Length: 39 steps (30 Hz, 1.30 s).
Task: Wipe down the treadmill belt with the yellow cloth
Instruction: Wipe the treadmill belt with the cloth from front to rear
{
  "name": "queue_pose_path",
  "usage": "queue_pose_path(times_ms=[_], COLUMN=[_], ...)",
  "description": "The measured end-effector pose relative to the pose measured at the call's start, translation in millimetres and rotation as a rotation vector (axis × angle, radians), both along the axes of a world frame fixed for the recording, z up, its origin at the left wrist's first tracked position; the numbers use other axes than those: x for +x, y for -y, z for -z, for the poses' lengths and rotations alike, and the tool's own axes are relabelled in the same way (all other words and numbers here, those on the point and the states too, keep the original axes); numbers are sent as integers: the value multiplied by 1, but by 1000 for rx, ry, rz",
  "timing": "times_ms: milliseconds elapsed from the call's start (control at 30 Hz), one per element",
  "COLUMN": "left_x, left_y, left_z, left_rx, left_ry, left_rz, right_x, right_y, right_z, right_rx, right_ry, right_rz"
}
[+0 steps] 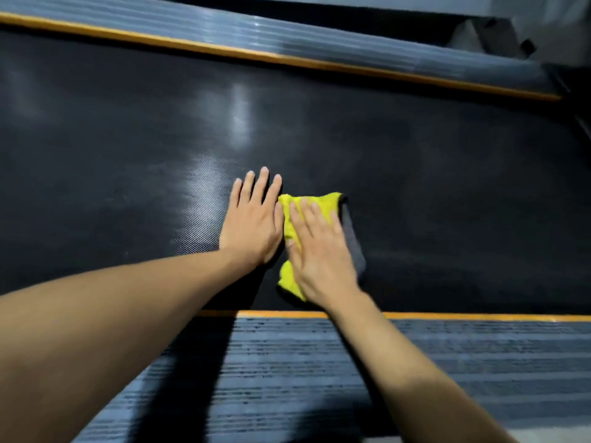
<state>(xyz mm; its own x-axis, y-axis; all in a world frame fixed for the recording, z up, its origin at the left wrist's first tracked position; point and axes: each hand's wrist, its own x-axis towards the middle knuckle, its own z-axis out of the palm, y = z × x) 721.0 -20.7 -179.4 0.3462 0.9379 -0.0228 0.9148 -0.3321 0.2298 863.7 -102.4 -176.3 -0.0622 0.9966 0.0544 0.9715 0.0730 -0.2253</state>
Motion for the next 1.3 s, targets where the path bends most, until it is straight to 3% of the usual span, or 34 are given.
queue_pose_path(times_ms=[233, 467, 767, 867, 933, 1067, 1300], left_x=[-21, -74, -100, -97, -99, -98, -101], left_y=[-11, -79, -128, -126, -127, -127, -126], left_z=[-3, 0, 6, 7, 7, 8, 2], left_rx=[-11, 110, 66, 75, 75, 63, 43], left_ry=[215, -24, -22, -18, -9, -22, -34], left_rz=[76, 50, -34, -30, -30, -23, -22], right_x=[-7, -7, 5, 11, 11, 19, 8], right_y=[-8, -27, -259, -296, -293, -273, -221], right_z=[3, 1, 7, -2, -1, 7, -9], right_rx=[-41, -14, 20, 165, 170, -43, 69], right_ry=[-9, -57, 69, 109, 81, 48, 71], right_rz=[18, 6, 152, 231, 264, 141, -147])
